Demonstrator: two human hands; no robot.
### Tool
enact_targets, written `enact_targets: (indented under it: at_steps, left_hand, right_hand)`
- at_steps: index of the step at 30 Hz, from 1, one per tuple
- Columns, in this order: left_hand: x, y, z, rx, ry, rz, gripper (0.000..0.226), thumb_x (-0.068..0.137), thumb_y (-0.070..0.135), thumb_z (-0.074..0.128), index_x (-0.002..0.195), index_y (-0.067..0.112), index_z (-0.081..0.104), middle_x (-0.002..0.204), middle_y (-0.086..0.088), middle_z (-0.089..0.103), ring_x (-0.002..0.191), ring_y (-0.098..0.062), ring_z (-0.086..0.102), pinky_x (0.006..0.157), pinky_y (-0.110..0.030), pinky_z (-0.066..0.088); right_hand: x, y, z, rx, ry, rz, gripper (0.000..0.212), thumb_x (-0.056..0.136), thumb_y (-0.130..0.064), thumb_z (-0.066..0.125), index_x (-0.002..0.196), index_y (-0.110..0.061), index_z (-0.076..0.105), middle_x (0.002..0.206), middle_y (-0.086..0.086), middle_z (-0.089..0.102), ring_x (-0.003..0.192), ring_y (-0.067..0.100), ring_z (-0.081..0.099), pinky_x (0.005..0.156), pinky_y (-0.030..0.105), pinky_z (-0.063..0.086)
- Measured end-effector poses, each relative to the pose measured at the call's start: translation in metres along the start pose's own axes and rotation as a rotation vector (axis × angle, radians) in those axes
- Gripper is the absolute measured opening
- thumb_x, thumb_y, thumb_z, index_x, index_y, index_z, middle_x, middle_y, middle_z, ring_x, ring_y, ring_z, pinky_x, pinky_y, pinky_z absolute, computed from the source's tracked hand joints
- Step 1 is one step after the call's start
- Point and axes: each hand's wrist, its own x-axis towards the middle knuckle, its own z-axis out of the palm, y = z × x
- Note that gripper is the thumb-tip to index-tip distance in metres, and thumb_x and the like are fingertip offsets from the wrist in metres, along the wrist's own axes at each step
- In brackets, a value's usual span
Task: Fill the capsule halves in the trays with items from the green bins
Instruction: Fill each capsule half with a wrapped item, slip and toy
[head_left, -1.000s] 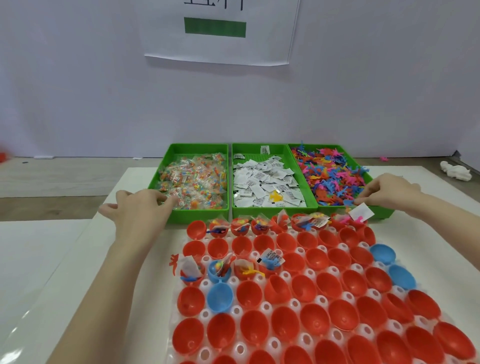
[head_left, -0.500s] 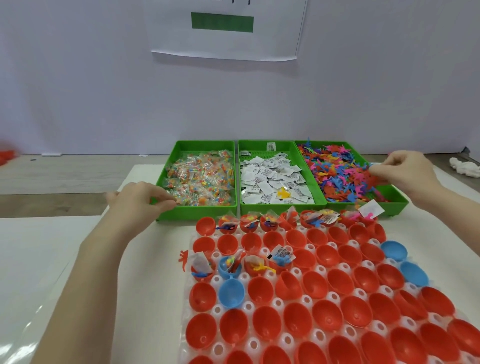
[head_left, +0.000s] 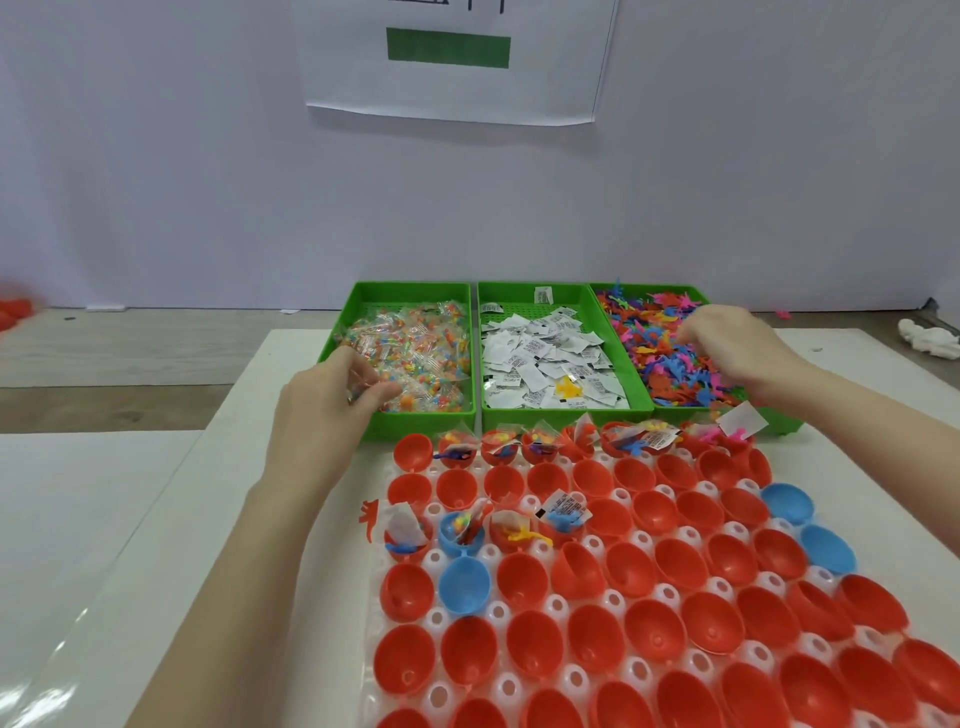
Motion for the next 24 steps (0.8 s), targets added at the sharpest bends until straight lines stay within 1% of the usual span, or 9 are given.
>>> enact_targets:
  at_steps: [3,5,7,9,11,13,17,21,24]
  left_hand:
    - [0.0,-0.001,-0.001,-0.073,0.035,-0.048,0.018,0.073,0.029,0.076,0.078,0.015,0.067,0.074,0.004,0.06,0.071,-0.012,0.055,0.062,-0.025,0.04]
    - [0.0,-0.001,-0.001,-0.086,0.038,-0.055,0.022,0.072,0.03,0.077,0.084,0.012,0.075,0.07,0.009,0.058,0.066,0.0,0.051,0.06,-0.017,0.038]
    - [0.001,0.0,-0.001,-0.096,0.023,-0.055,0.026,0.074,0.031,0.075,0.089,0.01,0.076,0.069,0.012,0.055,0.065,0.005,0.048,0.06,-0.015,0.036]
    - [0.001,0.0,0.0,-0.087,0.003,-0.052,0.027,0.077,0.032,0.072,0.089,0.008,0.076,0.068,0.008,0.056,0.064,0.0,0.049,0.058,-0.02,0.037]
    - [0.0,0.001,0.001,-0.075,-0.014,-0.05,0.027,0.08,0.032,0.069,0.087,0.006,0.075,0.067,0.001,0.059,0.063,-0.01,0.049,0.057,-0.023,0.037]
    - [0.0,0.003,0.003,-0.097,-0.011,-0.063,0.026,0.081,0.03,0.069,0.088,0.006,0.075,0.068,0.001,0.058,0.063,-0.005,0.047,0.057,-0.018,0.035]
    - [0.0,0.004,0.0,-0.15,-0.026,-0.147,0.023,0.073,0.028,0.076,0.088,0.01,0.076,0.072,0.007,0.058,0.068,0.002,0.049,0.061,-0.021,0.038]
    - [-0.001,0.005,-0.005,-0.173,0.042,-0.219,0.028,0.07,0.029,0.078,0.089,0.008,0.075,0.074,0.001,0.062,0.073,-0.012,0.056,0.061,-0.021,0.04]
    - [-0.001,0.005,-0.007,-0.197,0.062,-0.233,0.028,0.075,0.028,0.074,0.094,0.006,0.074,0.079,-0.007,0.068,0.07,-0.014,0.057,0.063,-0.024,0.039]
  right_hand:
    - [-0.003,-0.016,0.018,-0.355,-0.138,-0.21,0.021,0.086,-0.035,0.058,0.097,-0.017,0.063,0.089,-0.004,0.056,0.081,0.014,0.052,0.066,0.028,0.037]
    - [-0.002,-0.023,0.027,-0.517,-0.22,-0.235,0.035,0.081,-0.043,0.064,0.106,-0.018,0.065,0.088,-0.007,0.059,0.079,0.011,0.054,0.066,0.028,0.043]
    - [-0.001,-0.027,0.035,-0.596,-0.231,-0.203,0.044,0.079,-0.043,0.067,0.108,-0.01,0.066,0.105,0.003,0.067,0.089,0.019,0.061,0.073,0.033,0.049]
    - [0.001,-0.028,0.041,-0.605,-0.208,-0.179,0.039,0.079,-0.039,0.067,0.102,-0.008,0.07,0.101,0.009,0.07,0.08,0.021,0.062,0.066,0.032,0.049]
    - [-0.002,-0.03,0.043,-0.563,-0.165,-0.161,0.024,0.08,-0.033,0.067,0.093,-0.014,0.073,0.068,-0.002,0.065,0.057,0.011,0.049,0.05,0.024,0.037]
    - [-0.003,-0.03,0.042,-0.515,-0.092,-0.161,0.015,0.081,-0.029,0.067,0.087,-0.018,0.074,0.055,-0.01,0.052,0.054,0.007,0.042,0.051,0.024,0.033]
    - [-0.006,-0.032,0.041,-0.5,0.048,-0.18,0.019,0.088,-0.031,0.061,0.088,-0.015,0.071,0.06,-0.008,0.049,0.064,0.015,0.049,0.063,0.028,0.036]
    - [-0.005,-0.038,0.034,-0.457,0.225,-0.201,0.026,0.092,-0.037,0.053,0.086,-0.014,0.064,0.067,-0.003,0.051,0.074,0.023,0.051,0.066,0.031,0.034]
    - [-0.005,-0.042,0.029,-0.396,0.251,-0.191,0.031,0.091,-0.043,0.052,0.082,-0.015,0.06,0.077,0.0,0.056,0.076,0.022,0.048,0.068,0.031,0.033]
